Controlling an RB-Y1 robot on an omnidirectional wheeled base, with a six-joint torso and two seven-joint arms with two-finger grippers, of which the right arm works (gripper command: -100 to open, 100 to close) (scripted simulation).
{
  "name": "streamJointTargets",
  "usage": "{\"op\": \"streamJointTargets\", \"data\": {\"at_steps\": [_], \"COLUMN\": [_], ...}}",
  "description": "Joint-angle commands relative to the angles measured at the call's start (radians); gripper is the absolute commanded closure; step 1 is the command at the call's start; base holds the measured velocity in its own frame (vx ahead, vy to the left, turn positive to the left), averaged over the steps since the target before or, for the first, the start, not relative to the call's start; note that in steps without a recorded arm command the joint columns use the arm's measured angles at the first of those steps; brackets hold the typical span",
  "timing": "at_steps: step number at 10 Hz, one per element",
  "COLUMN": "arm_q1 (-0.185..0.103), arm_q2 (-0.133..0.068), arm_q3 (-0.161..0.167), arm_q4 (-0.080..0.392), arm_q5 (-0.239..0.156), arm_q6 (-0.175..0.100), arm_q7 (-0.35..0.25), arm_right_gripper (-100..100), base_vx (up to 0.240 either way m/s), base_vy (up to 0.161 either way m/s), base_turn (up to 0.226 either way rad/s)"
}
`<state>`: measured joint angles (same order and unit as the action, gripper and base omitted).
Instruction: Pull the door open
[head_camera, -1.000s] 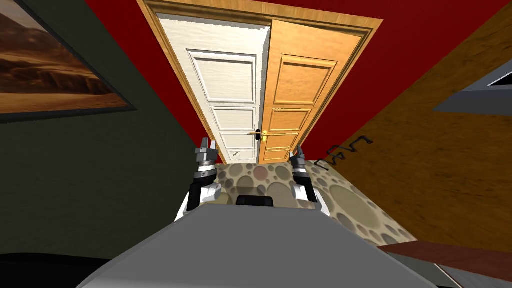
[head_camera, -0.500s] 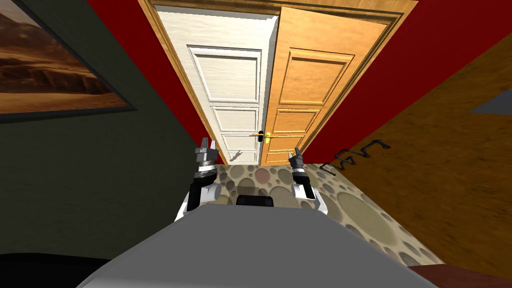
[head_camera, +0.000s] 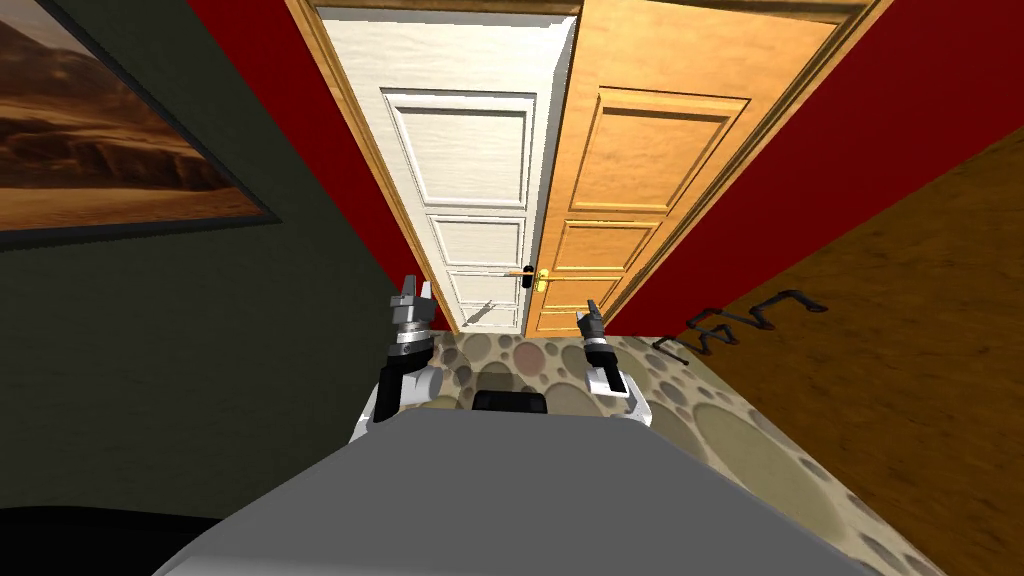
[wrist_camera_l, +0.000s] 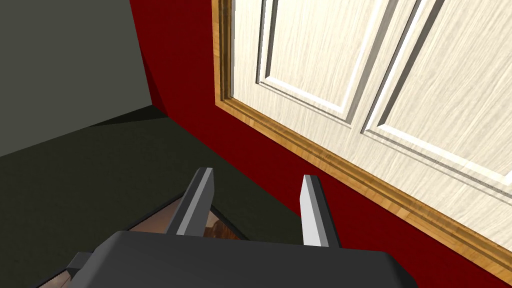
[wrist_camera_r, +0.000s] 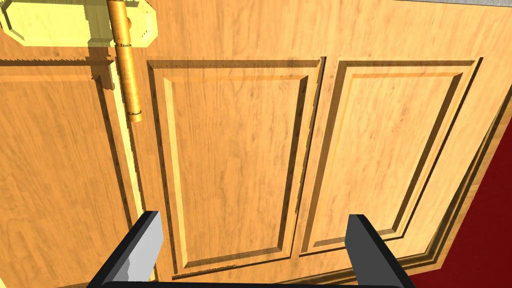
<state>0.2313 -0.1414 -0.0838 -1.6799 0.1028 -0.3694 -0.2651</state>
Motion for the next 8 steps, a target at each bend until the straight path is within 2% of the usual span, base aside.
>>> {"op": "streamJointTargets", "data": {"at_steps": [1, 4, 5, 8], "arm_q1": [-0.019, -0.045, -0.061, -0.091], "arm_q2": [-0.004, -0.013, -0.019, -0.029], "arm_q3": [-0.007, -0.02, -0.029, -0.044], "arm_q4": [0.033, 0.092, 0.129, 0.198], "arm_q5": [0.011, 0.029, 0.041, 0.062], "arm_q6": [0.008, 0.016, 0.021, 0.03], "arm_q7": [-0.012, -0.036, -0.05, -0.078], "arm_right_gripper": [-100, -100, -100, -100], "base_vx": [0.103, 0.092, 0.14, 0.149], "base_vy": [0.002, 0.005, 0.022, 0.001], "base_turn": [0.078, 0.068, 0.112, 0.084]}}
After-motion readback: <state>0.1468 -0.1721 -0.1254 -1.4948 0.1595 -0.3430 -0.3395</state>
